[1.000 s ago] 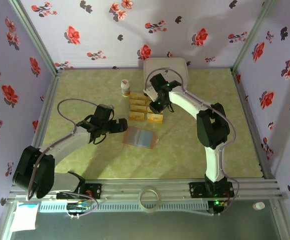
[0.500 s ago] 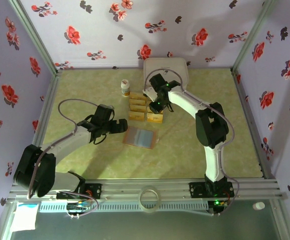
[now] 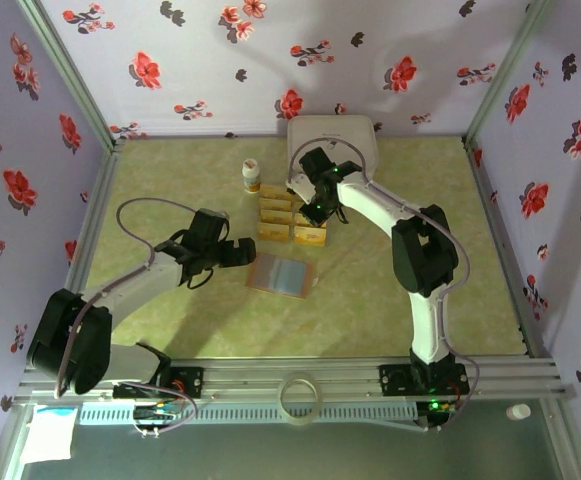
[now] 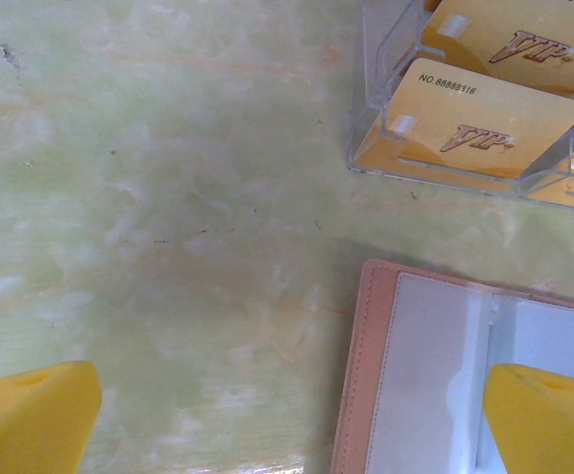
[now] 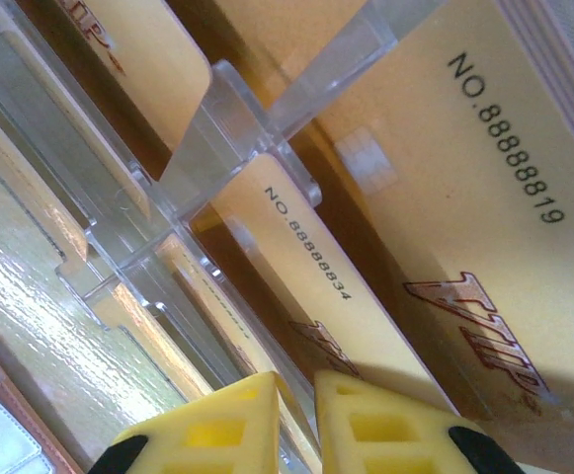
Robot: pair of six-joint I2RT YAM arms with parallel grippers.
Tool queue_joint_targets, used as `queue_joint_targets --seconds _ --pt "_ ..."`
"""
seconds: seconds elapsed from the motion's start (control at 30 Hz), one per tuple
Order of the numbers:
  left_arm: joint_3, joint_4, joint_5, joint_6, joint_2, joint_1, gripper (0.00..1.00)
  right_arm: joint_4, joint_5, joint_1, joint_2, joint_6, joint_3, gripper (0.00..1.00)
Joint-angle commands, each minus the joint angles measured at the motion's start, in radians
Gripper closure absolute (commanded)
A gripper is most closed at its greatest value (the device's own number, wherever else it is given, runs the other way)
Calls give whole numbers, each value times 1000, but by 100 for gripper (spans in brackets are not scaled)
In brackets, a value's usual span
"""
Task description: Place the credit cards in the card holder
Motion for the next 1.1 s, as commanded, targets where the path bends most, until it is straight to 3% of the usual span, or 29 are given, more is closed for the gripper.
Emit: queue_joint_targets --seconds 0.0,0.43,0.77,1.07 --pt "6 -13 9 2 4 8 0 -23 -6 15 -4 -3 -59 88" --pt "4 -10 10 -1 5 8 0 12 -28 17 -71 27 -120 93" --pt "10 -12 11 8 5 8 0 45 96 54 -87 -29 -49 100" --pt "14 -17 11 11 -1 7 0 -20 173 85 -92 -91 39 100"
